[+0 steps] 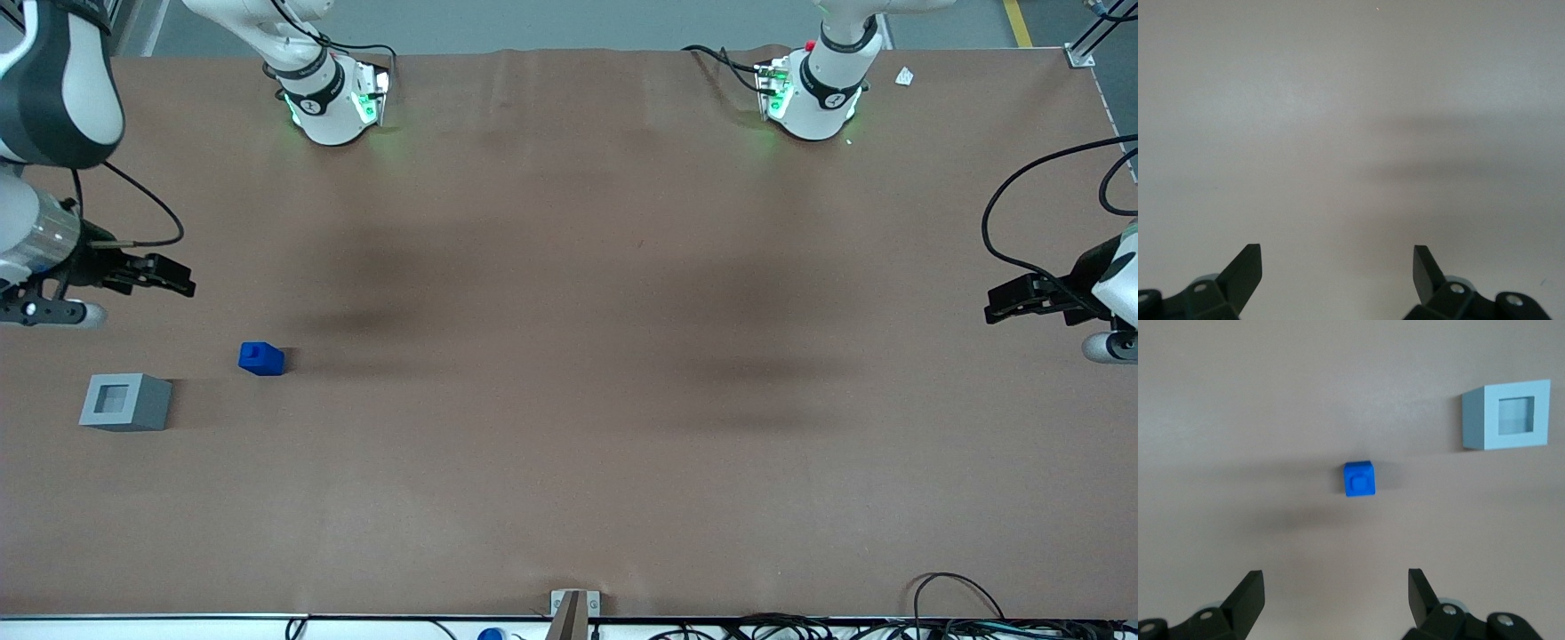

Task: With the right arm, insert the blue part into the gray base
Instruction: 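Move the open right gripper down over the blue block, then close the right gripper on the blue block and lift it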

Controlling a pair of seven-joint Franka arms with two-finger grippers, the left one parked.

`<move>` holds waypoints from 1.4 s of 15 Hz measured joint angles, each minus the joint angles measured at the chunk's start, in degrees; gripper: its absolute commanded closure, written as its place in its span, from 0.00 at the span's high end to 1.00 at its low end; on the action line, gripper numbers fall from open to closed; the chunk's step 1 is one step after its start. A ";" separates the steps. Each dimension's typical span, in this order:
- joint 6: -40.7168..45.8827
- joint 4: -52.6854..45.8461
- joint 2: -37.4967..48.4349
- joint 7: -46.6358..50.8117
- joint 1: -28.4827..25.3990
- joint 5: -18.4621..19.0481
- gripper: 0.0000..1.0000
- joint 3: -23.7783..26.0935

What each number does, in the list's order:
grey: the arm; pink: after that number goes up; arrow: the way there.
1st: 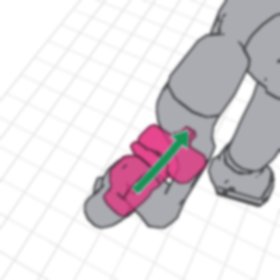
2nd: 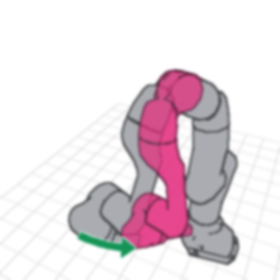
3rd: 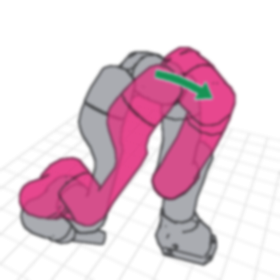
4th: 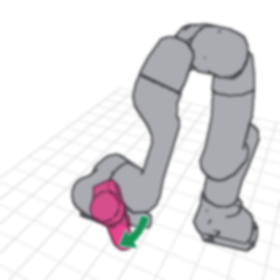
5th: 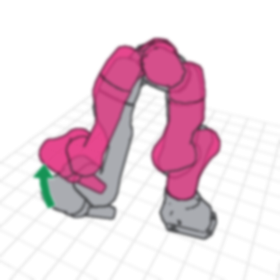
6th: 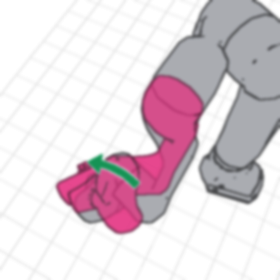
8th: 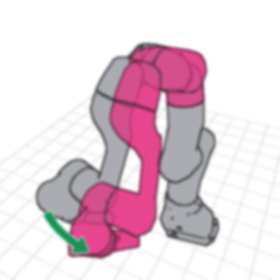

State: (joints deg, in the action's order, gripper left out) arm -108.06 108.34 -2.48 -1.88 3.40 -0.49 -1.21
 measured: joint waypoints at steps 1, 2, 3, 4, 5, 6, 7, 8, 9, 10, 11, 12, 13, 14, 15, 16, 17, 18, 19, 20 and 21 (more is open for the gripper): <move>-3.11 1.93 -0.36 -0.56 0.33 0.14 0.84 -0.03; -6.31 3.93 -0.85 -1.18 0.74 0.20 0.84 -0.07; -9.57 5.90 -1.57 -1.94 1.08 0.22 0.84 -0.08; -12.67 7.54 -2.50 -2.39 1.28 0.23 0.84 -0.09; -15.43 8.73 -3.77 -2.98 1.37 0.26 0.84 -0.08; -17.92 9.36 -5.30 -3.78 1.39 0.28 0.84 -0.08; -20.16 9.59 -6.88 -4.52 1.43 0.28 0.84 -0.08; -22.07 9.62 -8.43 -4.96 1.48 0.28 0.84 -0.08; -23.52 9.59 -9.85 -5.27 1.53 0.28 0.84 -0.08; -24.71 9.57 -11.10 -5.41 1.56 0.28 0.83 -0.08; -25.72 9.56 -12.18 -5.49 1.57 0.28 0.83 -0.07; -26.48 9.55 -13.03 -5.53 1.57 0.28 0.81 -0.06; -26.98 9.54 -13.76 -5.56 1.57 0.28 0.80 -0.05; -27.37 9.53 -14.41 -5.60 1.57 0.28 0.79 -0.05; -27.65 9.53 -15.09 -5.73 1.57 0.28 0.78 -0.05; -27.99 9.53 -15.74 -6.21 1.57 0.29 0.78 -0.05; -28.53 9.53 -16.41 -6.83 1.57 0.29 0.78 -0.05; -29.21 9.53 -17.02 -7.35 1.59 0.29 0.77 -0.05; -29.90 9.53 -17.61 -7.63 1.62 0.29 0.76 -0.05; -30.64 9.52 -18.25 -7.75 1.65 0.29 0.76 -0.05; -31.11 9.51 -18.81 -7.79 1.66 0.29 0.76 -0.05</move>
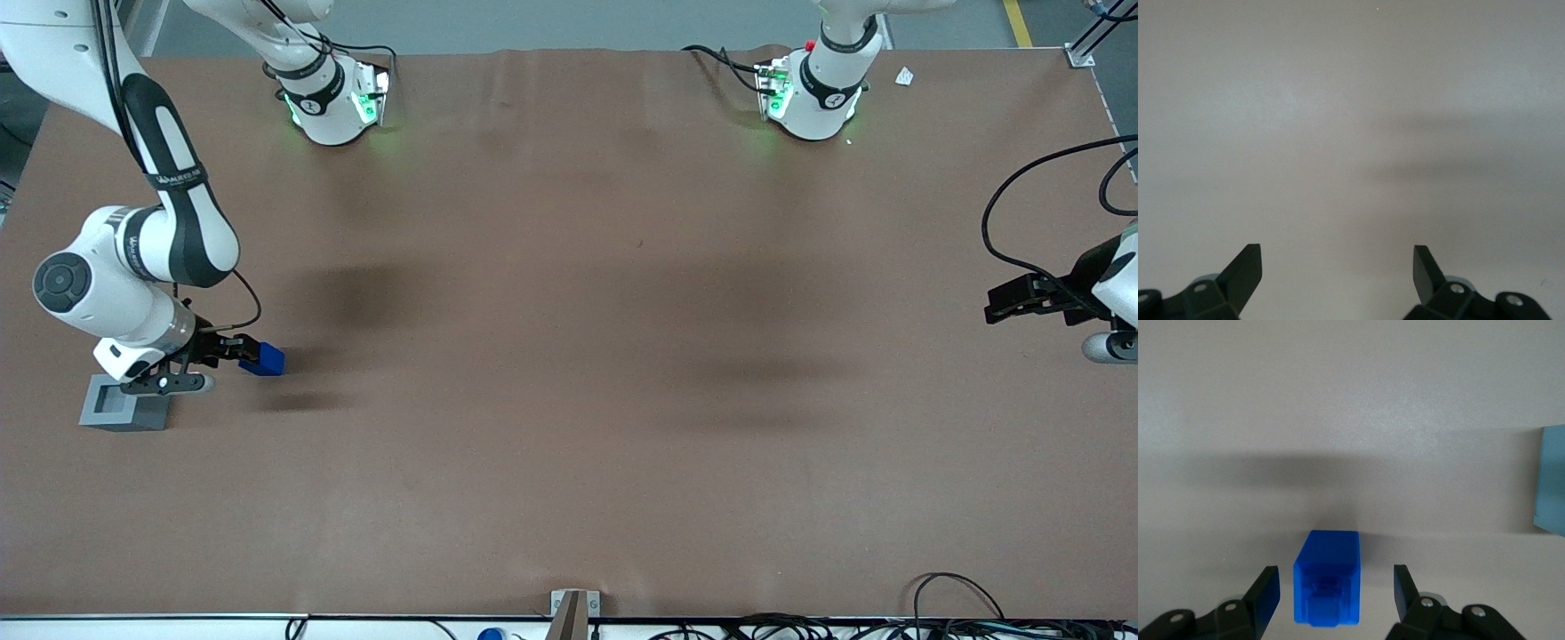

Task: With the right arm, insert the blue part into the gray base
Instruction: 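Close the right gripper on the blue block and lift it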

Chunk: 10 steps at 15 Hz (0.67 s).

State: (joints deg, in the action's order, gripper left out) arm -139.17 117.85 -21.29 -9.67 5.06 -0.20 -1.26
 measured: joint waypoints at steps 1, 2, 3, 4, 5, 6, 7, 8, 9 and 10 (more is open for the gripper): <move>-0.23 0.00 -0.53 -0.03 0.00 0.00 0.76 0.00; -0.38 0.00 -0.98 -0.06 0.00 0.00 0.76 0.00; -0.50 -0.01 -1.29 -0.16 0.00 0.00 0.75 0.00; -0.56 -0.01 -1.53 -0.33 0.00 0.00 0.75 0.00; -0.57 -0.02 -1.73 -0.52 0.00 0.00 0.74 0.00; -0.56 -0.01 -1.87 -0.64 0.00 0.00 0.74 0.00; -0.52 0.00 -2.00 -0.72 0.00 0.00 0.74 0.00; -0.40 0.04 -2.13 -0.78 0.00 0.00 0.73 0.01; -0.33 0.05 -2.30 -0.81 0.00 0.00 0.71 0.01; -0.27 0.05 -2.49 -0.85 0.00 0.00 0.68 0.02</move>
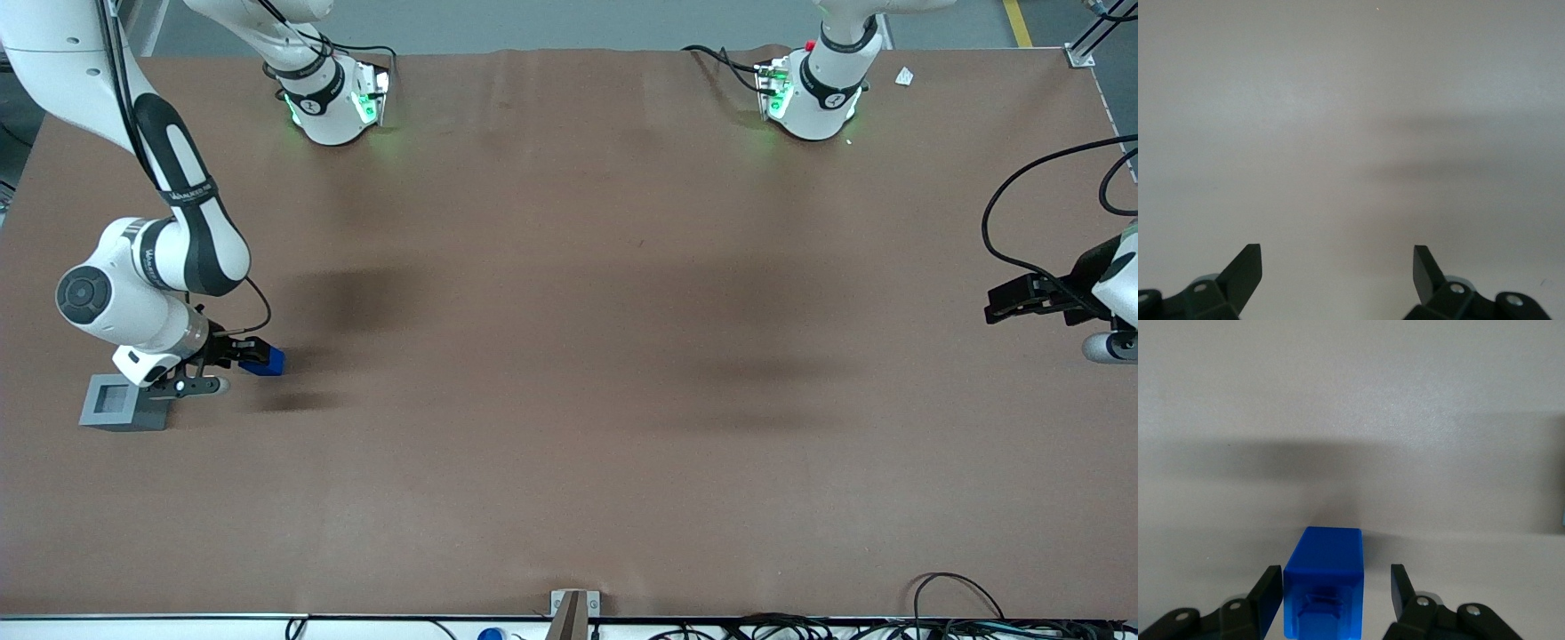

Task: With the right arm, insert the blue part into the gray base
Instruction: 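Close the right gripper on the blue block and lift it, then carry the blue block over the gray base's opening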

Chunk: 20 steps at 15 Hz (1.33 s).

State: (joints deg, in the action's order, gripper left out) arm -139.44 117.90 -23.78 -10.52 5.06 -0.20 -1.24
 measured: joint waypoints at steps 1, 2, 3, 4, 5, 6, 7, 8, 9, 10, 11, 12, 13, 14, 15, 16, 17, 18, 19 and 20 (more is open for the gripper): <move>0.03 0.00 -0.18 -0.04 0.00 0.00 0.63 0.00; 0.03 0.00 -0.31 -0.05 0.00 0.00 0.57 0.00; 0.04 0.00 -0.39 -0.07 0.00 0.00 0.46 0.01; 0.24 -0.01 -0.41 -0.14 0.00 0.00 0.34 0.01; 0.67 -0.07 -0.40 -0.23 0.01 0.00 0.23 0.00; 1.14 -0.16 -0.41 -0.29 0.06 0.00 0.15 0.00; 1.36 -0.21 -0.40 -0.30 0.18 0.00 0.10 0.00; 1.60 -0.33 -0.41 -0.31 0.38 0.00 0.08 -0.02; 2.25 -0.67 -0.37 -0.31 0.70 0.00 0.08 -0.03; 3.82 -1.66 -0.32 -0.31 1.17 0.00 0.08 -0.03; 6.10 -3.21 -0.22 -0.32 1.75 0.00 0.08 -0.04; 8.88 -5.32 -0.07 -0.32 2.45 0.00 0.08 -0.06; 11.84 -7.83 0.11 -0.33 3.19 0.00 0.08 -0.06; 14.67 -10.51 0.35 -0.42 3.94 -0.01 0.08 -0.07; 17.09 -13.14 0.62 -0.55 4.51 -0.01 0.08 -0.07; 18.70 -15.44 0.83 -0.61 4.84 -0.01 0.08 -0.07; 19.85 -17.68 0.98 -0.60 5.02 -0.02 0.08 -0.07; 20.98 -19.78 1.03 -0.58 5.10 -0.02 0.04 -0.09; 22.11 -21.77 1.04 -0.51 5.23 -0.01 0.04 -0.11; 23.09 -23.59 1.03 -0.48 5.66 0.01 0.04 -0.14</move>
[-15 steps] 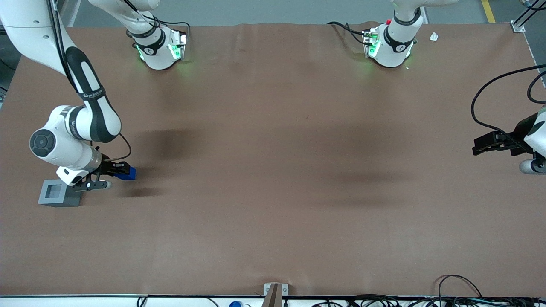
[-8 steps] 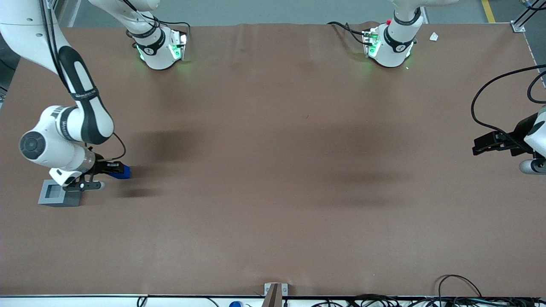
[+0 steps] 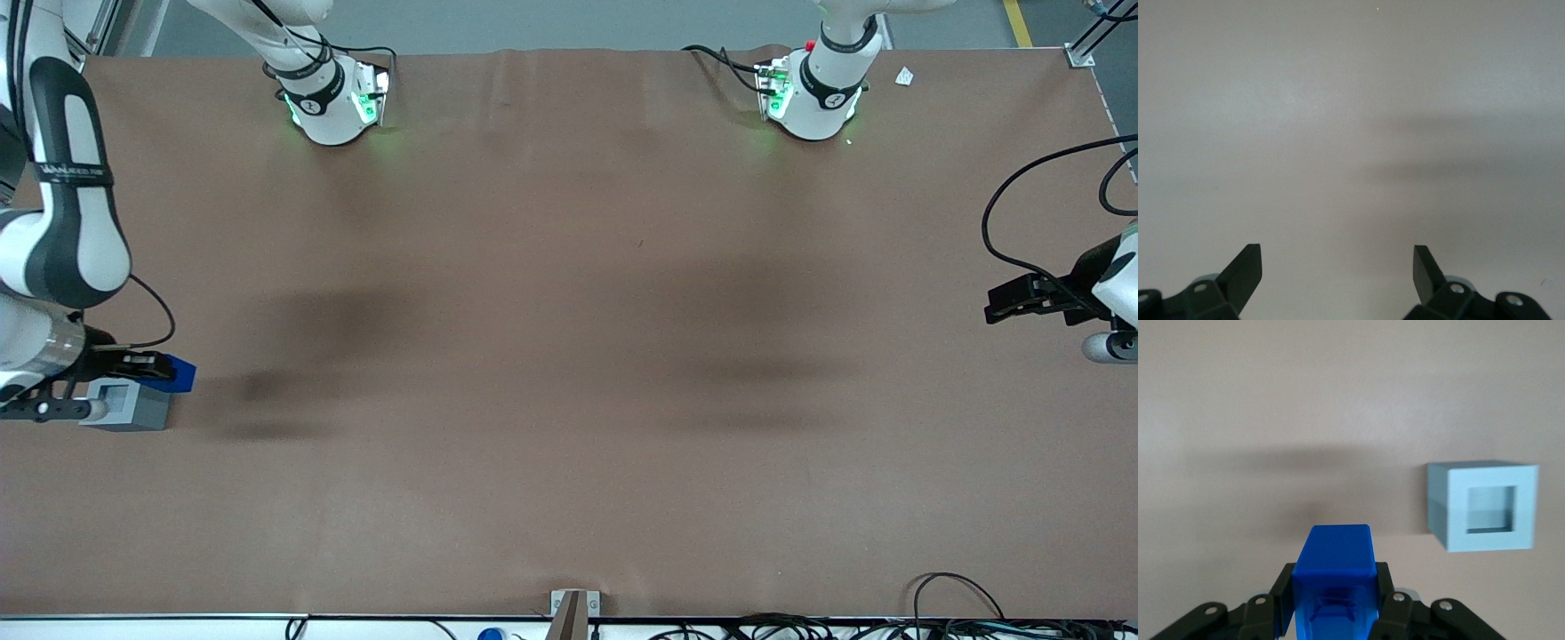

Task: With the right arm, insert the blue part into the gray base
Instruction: 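Carry the blue block over the gray base's opening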

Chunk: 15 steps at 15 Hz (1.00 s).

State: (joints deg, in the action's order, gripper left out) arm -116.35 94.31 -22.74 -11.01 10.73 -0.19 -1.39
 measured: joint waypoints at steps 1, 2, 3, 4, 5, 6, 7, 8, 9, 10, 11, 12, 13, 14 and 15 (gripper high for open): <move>0.82 -1.60 0.00 -0.01 0.81 0.01 0.04 -0.04; 1.34 -2.72 -0.01 -0.12 1.82 0.01 0.04 -0.06; 1.65 -3.35 -0.08 -0.76 2.99 0.01 0.04 -0.09; 1.74 -3.56 -0.28 -2.07 4.08 0.01 0.04 -0.11; 1.74 -3.65 -0.65 -3.50 4.97 0.01 0.03 -0.11; 1.68 -3.96 -1.16 -4.39 5.56 0.01 0.03 -0.12; 1.67 -4.70 -1.79 -4.68 5.86 0.01 0.03 -0.11; 1.68 -5.58 -2.58 -4.77 6.03 0.02 0.04 -0.10; 1.77 -6.44 -3.47 -4.78 6.37 0.05 0.04 -0.14; 1.79 -7.22 -4.67 -5.35 7.21 0.08 0.04 -0.17; 1.78 -8.16 -6.19 -6.84 8.29 0.08 0.04 -0.18; 1.74 -9.36 -7.92 -8.45 9.33 0.07 0.04 -0.18; 1.75 -10.63 -9.68 -9.40 10.16 0.06 0.04 -0.18; 1.75 -11.65 -11.15 -9.86 10.75 0.06 0.04 -0.17; 1.76 -12.41 -12.22 -10.01 11.06 0.05 0.04 -0.16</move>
State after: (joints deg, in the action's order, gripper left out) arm -114.59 81.90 -34.96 -21.02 21.79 -0.14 -1.55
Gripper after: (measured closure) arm 0.489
